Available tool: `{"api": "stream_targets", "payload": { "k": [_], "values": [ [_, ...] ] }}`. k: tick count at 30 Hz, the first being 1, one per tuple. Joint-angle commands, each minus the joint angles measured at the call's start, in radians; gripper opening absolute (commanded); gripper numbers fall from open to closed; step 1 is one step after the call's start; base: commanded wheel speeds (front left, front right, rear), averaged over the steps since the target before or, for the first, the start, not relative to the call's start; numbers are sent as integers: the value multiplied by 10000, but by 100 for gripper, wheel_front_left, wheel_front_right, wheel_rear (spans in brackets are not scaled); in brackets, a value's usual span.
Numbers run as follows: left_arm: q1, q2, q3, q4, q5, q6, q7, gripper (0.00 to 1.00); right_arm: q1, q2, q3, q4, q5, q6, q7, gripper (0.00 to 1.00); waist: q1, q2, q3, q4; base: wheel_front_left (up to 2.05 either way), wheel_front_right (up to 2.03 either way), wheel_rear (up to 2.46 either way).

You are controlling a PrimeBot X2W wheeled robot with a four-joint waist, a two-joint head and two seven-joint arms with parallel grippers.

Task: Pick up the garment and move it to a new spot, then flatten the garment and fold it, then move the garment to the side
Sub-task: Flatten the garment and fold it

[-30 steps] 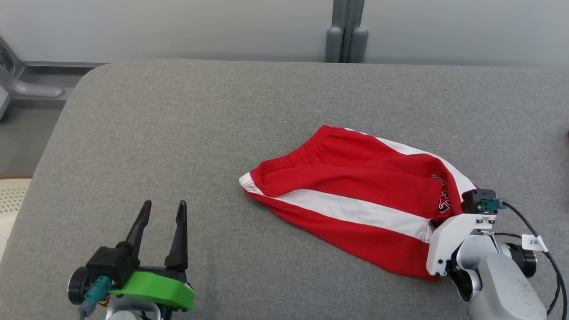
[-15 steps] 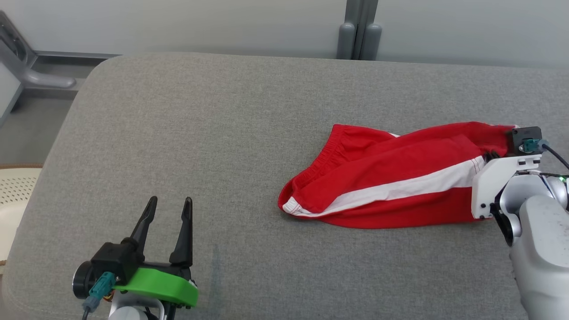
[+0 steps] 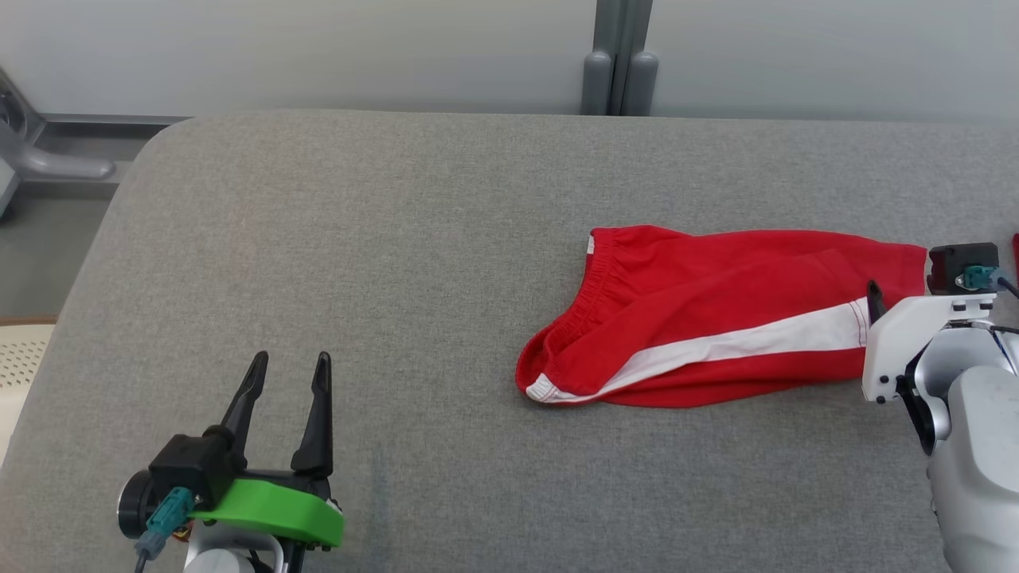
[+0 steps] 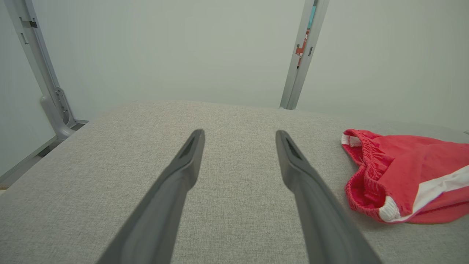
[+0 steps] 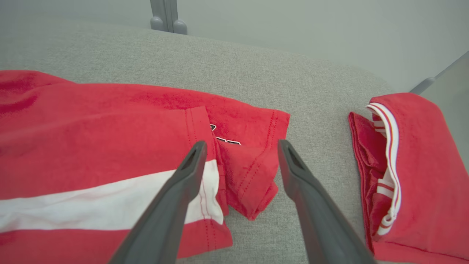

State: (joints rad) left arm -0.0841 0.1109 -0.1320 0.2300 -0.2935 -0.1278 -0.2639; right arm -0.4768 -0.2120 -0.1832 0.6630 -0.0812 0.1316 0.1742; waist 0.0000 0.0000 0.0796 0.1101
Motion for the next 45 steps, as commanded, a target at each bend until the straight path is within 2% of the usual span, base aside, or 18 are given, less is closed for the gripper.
{"api": "stream_targets", "payload": {
  "k": [1, 5, 9, 12, 17, 27, 45],
  "values": [
    [0, 21, 55, 19, 77, -30, 1, 100, 218, 24, -1, -218, 67, -20, -235, 100, 0, 0, -121, -140, 0, 0, 0],
    [166, -19, 161, 77, 72, -30, 1, 100, 670, 170, 148, -960, 392, -20, -950, 100, 0, 0, -314, -315, 0, 0, 0],
    [342, -44, 320, 125, 62, -31, 1, 100, 1414, 495, 374, -2019, 1233, -20, -1943, 100, 0, 0, -525, -534, 0, 0, 0],
    [464, -56, 489, 138, 87, -30, 0, 100, 2086, 512, 970, -2971, 1906, -20, -2761, 100, 0, 0, -651, -706, 0, 0, 0],
    [712, -138, 719, 80, 215, 70, 1, 100, 3106, 412, 1753, -4079, 2645, -20, -3439, 100, 0, 0, -819, -1000, 0, 0, 0],
    [1029, -264, 906, 192, 316, 72, 1, 100, 4094, 553, 2100, -5180, 2445, -20, -3199, 100, 0, 0, -971, -1406, 0, 0, 0],
    [834, -209, 896, 312, 431, -4, 1, 100, 4501, 893, 1851, -5445, 2344, -20, -2774, 100, 0, 0, -1092, -1614, 0, 0, 0]
  ]
}}
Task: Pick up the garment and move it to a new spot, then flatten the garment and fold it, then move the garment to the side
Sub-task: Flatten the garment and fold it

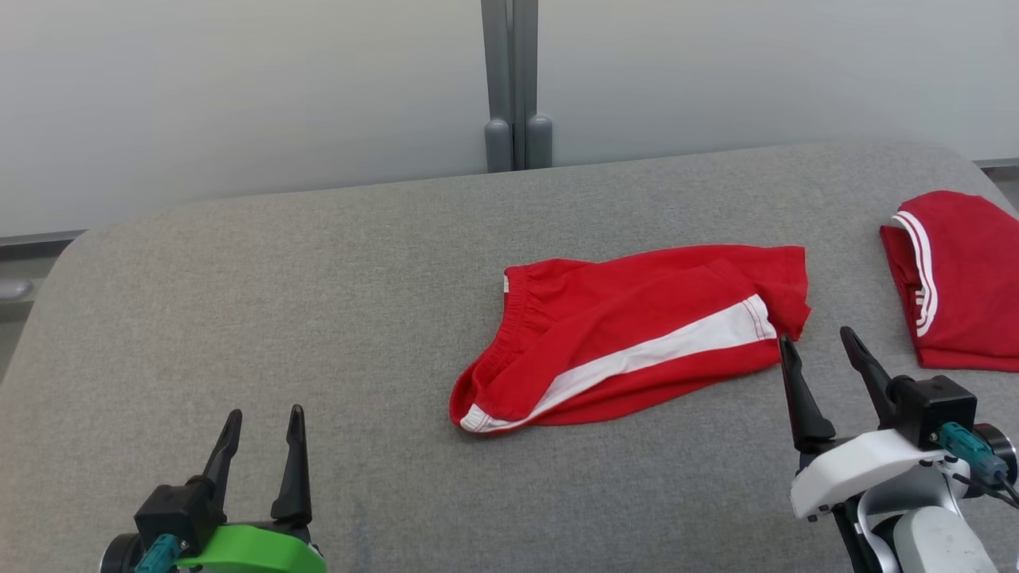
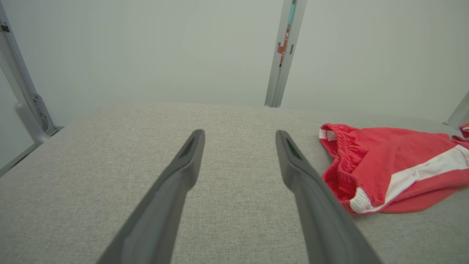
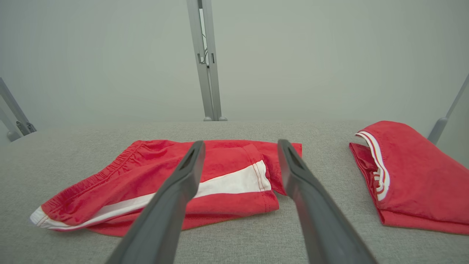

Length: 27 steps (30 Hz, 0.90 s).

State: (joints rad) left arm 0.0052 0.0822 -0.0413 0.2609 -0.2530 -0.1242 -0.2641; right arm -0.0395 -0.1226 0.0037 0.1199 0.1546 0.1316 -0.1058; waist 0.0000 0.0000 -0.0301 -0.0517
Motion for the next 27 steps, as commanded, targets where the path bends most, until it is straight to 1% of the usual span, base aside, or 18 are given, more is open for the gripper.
{"api": "stream_targets", "payload": {
  "k": [1, 7, 9, 13, 15, 18, 20, 24, 27],
  "values": [
    [-70, 78, -29, 11, 28, -45, 3, 100, 126, -2, -16, -8, -13, -20, 42, 100, 0, 0, 14, 8, 0, 0, 0],
    [-129, 106, -169, 40, 13, -44, 3, 100, -5, 8, -61, 40, -29, -20, 167, 100, 0, 0, 90, 18, 0, 0, 0],
    [-199, 105, -453, 143, -43, -54, 5, 100, -205, -54, -38, 127, 76, -20, 298, 100, 0, 0, 129, 13, 0, 0, 0],
    [-627, 341, -1701, 486, -416, -62, 305, 100, -753, -149, 22, 530, 241, -20, 971, 100, 0, 0, 255, -20, 0, 0, 0],
    [-950, 510, -2538, 741, -640, -64, 640, 100, -1222, -235, 20, 936, 395, -20, 1445, 100, 0, 0, 339, -28, 0, 0, 0],
    [-1591, 695, -3683, 1237, -1016, -64, 1164, 100, -1986, -275, 109, 1783, 663, -20, 2147, 100, 0, 0, 527, -47, 0, 0, 0],
    [-2003, 782, -4301, 1590, -1274, -60, 1417, 100, -2452, -383, 224, 2488, 595, -20, 2633, 100, 0, 0, 665, -59, 0, 0, 0],
    [-2715, 894, -5138, 2188, -1797, -59, 1732, 100, -3402, -343, 368, 3752, 841, -18, 2989, 100, 0, 0, 917, -70, 0, 0, 0],
    [-3188, 973, -5648, 2491, -2123, -60, 1790, 100, -4009, -359, 442, 4511, 928, -18, 3038, 100, 0, 0, 1082, -63, 0, 0, 0]
  ]
}}
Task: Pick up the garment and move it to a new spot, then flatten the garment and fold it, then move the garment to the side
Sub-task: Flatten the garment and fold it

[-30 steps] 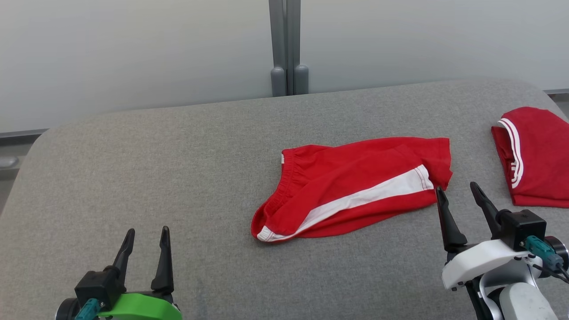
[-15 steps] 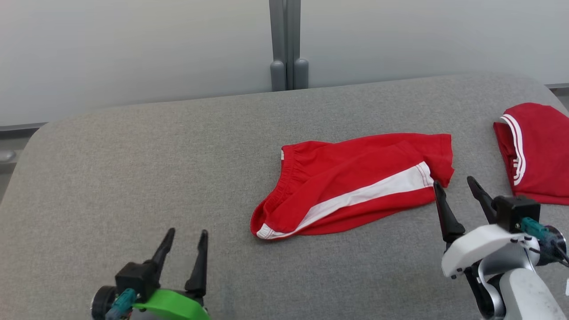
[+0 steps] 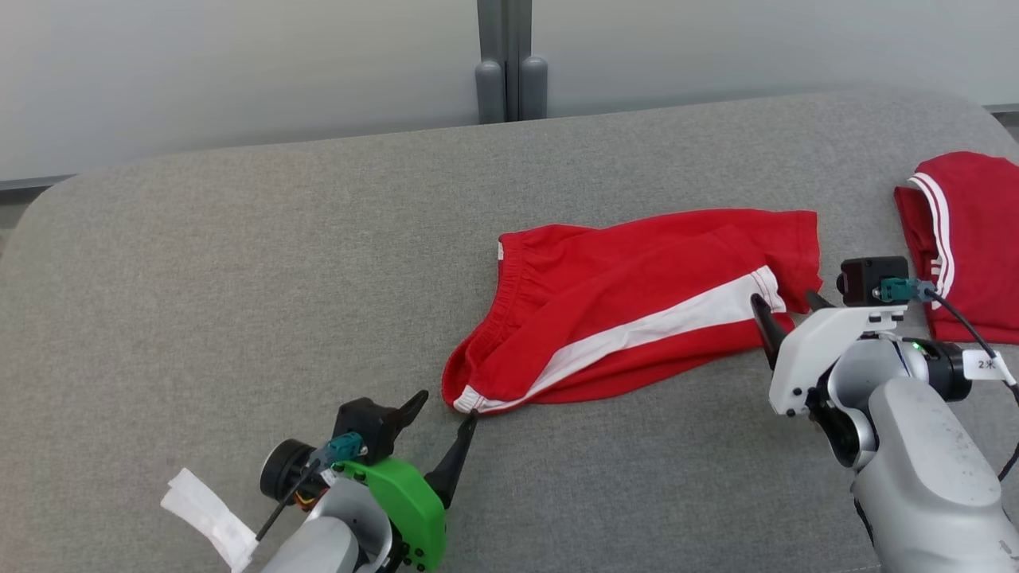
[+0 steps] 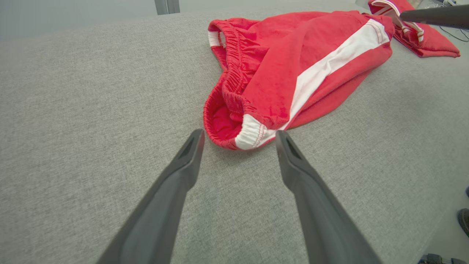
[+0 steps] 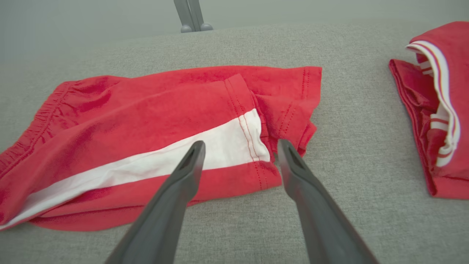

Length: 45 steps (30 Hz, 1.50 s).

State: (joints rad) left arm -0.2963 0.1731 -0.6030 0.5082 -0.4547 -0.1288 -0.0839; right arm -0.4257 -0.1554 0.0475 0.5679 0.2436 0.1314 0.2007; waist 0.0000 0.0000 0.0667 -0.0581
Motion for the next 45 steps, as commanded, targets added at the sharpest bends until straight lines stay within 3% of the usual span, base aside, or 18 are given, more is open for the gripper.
{"api": "stream_targets", "payload": {
  "k": [1, 12, 23, 25, 27, 30, 31, 35, 36, 37, 38, 39, 45],
  "values": [
    [-335, 112, -231, 108, -185, -14, 17, 100, -334, -40, 6, 302, 79, -17, -60, 100, 0, 0, 162, 2, 0, 0, 0],
    [-1539, 471, -1933, 634, -1184, -15, 119, 100, -1813, -91, 464, 2533, 606, -17, -288, 100, 0, 0, 635, 5, 0, 0, 0],
    [-1990, 771, -2745, 621, -1793, -15, -81, 100, -2205, -423, 1916, 2990, 1776, -17, -647, 100, 0, 0, 748, 69, 0, 0, 0],
    [-2062, 816, -2889, 631, -1918, -15, -64, 100, -2248, -481, 2089, 3066, 1914, -17, -711, 95, 0, 0, 760, 49, 0, 0, 0],
    [-2155, 851, -2988, 645, -1998, -15, -70, 100, -2334, -560, 2217, 3122, 2055, -17, -787, 83, 0, 0, 792, 43, 0, 0, 0],
    [-2300, 895, -3171, 621, -2118, -16, -121, 100, -2443, -644, 2403, 3203, 2218, -17, -893, 73, 0, 0, 849, 34, 0, 0, 0],
    [-2371, 916, -3191, 579, -2188, -16, -177, 97, -2478, -659, 2463, 3243, 2269, -17, -905, 74, 0, 0, 878, 33, 0, 0, 0],
    [-2536, 1006, -3330, 597, -2390, -16, -140, 52, -2617, -726, 2646, 3346, 2456, -17, -1052, 73, 0, 0, 966, 44, 0, 0, 0],
    [-2562, 1042, -3386, 603, -2440, -16, -103, 38, -2623, -729, 2684, 3374, 2504, -17, -1085, 61, 0, 0, 975, 40, 0, 0, 0],
    [-2595, 1078, -3457, 615, -2502, -16, -74, 16, -2629, -750, 2743, 3417, 2541, -17, -1081, 42, 0, 0, 983, 35, 0, 0, 0],
    [-2616, 1093, -3505, 628, -2577, -16, -25, 0, -2653, -765, 2792, 3453, 2585, -17, -1092, 15, 0, 0, 986, 31, 0, 0, 0],
    [-2621, 1105, -3586, 656, -2629, -16, 57, 0, -2685, -777, 2854, 3469, 2613, -17, -1110, 0, 0, 0, 985, 24, 0, 0, 0],
    [-2705, 1131, -3792, 776, -2887, -16, -2, 0, -2843, -886, 3242, 3307, 2866, -17, -1401, 0, 0, 0, 921, -34, 0, 0, 0]
  ]
}}
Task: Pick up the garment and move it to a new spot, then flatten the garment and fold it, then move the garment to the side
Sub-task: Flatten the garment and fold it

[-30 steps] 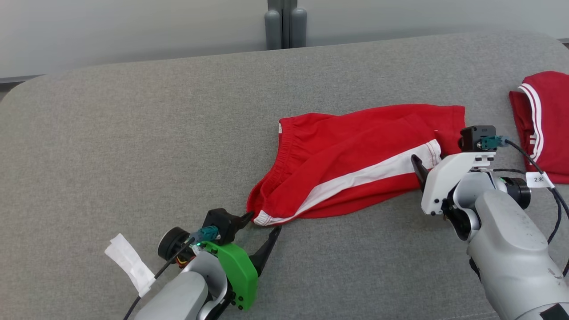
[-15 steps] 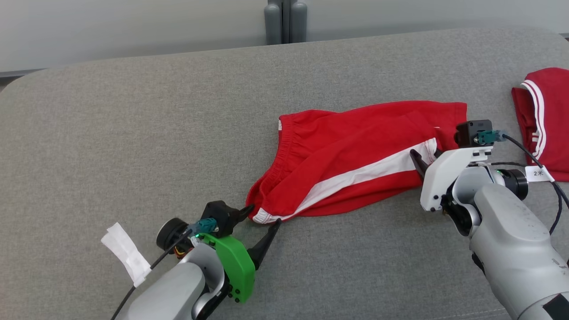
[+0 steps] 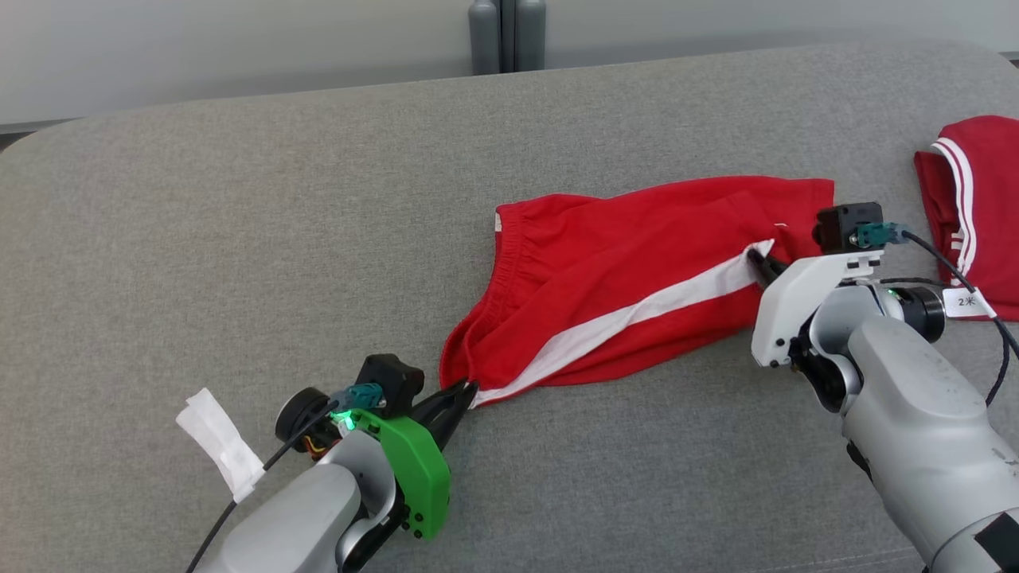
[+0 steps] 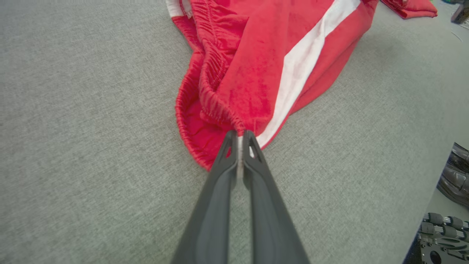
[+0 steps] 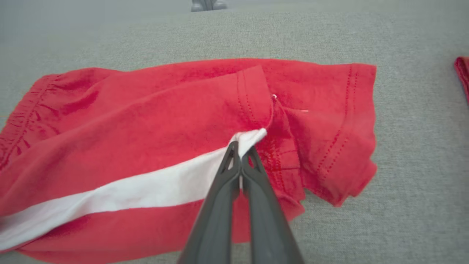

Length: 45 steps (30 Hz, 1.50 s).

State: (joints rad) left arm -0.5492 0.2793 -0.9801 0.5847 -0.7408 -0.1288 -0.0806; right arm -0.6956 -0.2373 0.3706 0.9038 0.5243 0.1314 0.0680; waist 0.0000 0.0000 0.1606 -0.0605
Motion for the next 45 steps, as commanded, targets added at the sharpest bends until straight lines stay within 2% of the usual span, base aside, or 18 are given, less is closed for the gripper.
{"api": "stream_targets", "payload": {
  "k": [1, 5, 12, 16, 20, 23, 26, 30, 37, 41, 45],
  "values": [
    [-196, 51, -9, 8, -61, -16, -115, 0, -153, -116, 39, -102, 112, -18, -144, 0, 0, 0, -41, -9, 0, 0, 0],
    [-176, -81, 309, -239, -568, -16, -602, 0, -202, -337, 81, -479, 316, -18, -585, 0, 0, 0, -209, 7, 0, 0, 0],
    [146, -211, 1199, -1567, -2462, -16, -1267, 0, 185, -835, -191, -1817, 868, -17, -1142, 0, 0, 0, -561, -65, 0, 0, 0],
    [196, -159, 1571, -2406, -3570, -16, -1035, 0, 391, -1130, -433, -2807, 1058, -17, -848, 0, 0, 0, -490, -192, 0, 0, 0],
    [-429, -23, 1892, -2795, -4274, -14, -424, 0, 119, -1307, -514, -3559, 1127, -15, -38, 0, 0, 0, 66, -333, 0, 0, 0],
    [-1363, 155, 2121, -2546, -4173, 89, -52, 0, -673, -1295, -309, -3743, 1187, -15, 405, 0, 0, 0, 811, -563, 0, 0, 0],
    [-2546, 197, 2502, -2033, -3995, 234, -3, 0, -1850, -1237, -76, -3445, 889, -15, 256, 0, 0, 0, 1537, -860, 0, 0, 0],
    [-4493, 466, 2699, -1131, -3215, 303, -59, 0, -3909, -953, -35, -2595, 297, -15, -629, 0, 0, 0, 2397, -1309, 0, 0, 0],
    [-7393, 408, 4049, 14, -3256, 218, -1193, 0, -7181, -449, -517, -1419, -788, -15, -2915, 0, 0, 0, 3244, -1828, 0, 0, 0],
    [-8461, 379, 4605, 5, -3103, 98, -1676, 0, -8240, -469, -1120, -1512, -1356, -18, -3311, 0, 0, 0, 3425, -1848, 0, 0, 0],
    [-8493, 267, 4889, -202, -3144, 8, -1810, 0, -8008, -458, -1371, -2280, -1835, -17, -3322, 0, 0, 0, 3524, -1798, 0, 0, 0]
  ]
}}
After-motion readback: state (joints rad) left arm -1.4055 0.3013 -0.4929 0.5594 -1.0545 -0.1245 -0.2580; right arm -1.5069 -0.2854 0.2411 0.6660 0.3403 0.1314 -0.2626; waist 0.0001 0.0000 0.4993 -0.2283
